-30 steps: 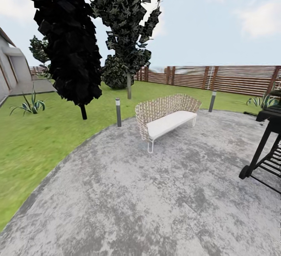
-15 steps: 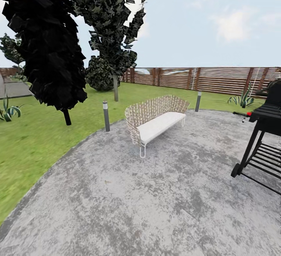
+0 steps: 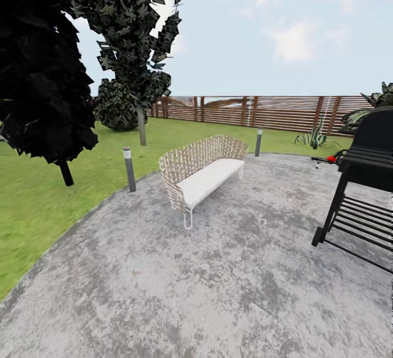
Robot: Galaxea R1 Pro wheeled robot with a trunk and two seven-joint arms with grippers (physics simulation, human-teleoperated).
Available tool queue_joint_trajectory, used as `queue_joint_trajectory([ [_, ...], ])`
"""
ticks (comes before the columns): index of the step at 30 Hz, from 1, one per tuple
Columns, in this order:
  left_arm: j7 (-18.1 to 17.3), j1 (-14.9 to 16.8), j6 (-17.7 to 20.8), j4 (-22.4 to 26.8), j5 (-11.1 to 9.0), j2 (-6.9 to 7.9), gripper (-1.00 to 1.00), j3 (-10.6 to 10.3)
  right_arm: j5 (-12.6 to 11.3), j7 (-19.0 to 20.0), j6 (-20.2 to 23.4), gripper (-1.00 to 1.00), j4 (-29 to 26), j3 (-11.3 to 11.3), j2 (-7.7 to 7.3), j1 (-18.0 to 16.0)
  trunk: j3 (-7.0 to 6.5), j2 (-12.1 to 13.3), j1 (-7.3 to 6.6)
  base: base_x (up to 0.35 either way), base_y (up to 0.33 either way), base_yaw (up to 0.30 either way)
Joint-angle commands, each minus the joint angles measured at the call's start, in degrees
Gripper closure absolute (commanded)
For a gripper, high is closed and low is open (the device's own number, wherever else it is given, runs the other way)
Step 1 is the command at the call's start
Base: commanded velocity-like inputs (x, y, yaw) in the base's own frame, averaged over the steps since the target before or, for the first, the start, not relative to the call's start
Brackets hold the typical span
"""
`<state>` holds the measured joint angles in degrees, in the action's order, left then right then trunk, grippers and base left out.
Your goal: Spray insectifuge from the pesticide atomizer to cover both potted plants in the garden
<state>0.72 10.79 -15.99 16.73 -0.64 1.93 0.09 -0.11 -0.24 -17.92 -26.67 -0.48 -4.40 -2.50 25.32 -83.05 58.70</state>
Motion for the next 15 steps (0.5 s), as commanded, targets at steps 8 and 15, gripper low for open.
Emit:
queue_joint_trajectory([
  [8,0.07,0.02,-0.18,-0.03,-0.06,0.0,-1.0,-0.01,-0.03,-0.02,-0.18,-1.0,0.04,-0.04,0.01,-0.05,-0.22,-0.03,0.03,0.303,0.173,-0.244],
  [15,0.07,0.02,-0.18,-0.03,-0.06,0.0,-1.0,-0.01,-0.06,-0.02,-0.18,-1.0,0.04,0.0,0.02,-0.05,-0.44,-0.03,0.03,0.303,0.18,-0.257],
])
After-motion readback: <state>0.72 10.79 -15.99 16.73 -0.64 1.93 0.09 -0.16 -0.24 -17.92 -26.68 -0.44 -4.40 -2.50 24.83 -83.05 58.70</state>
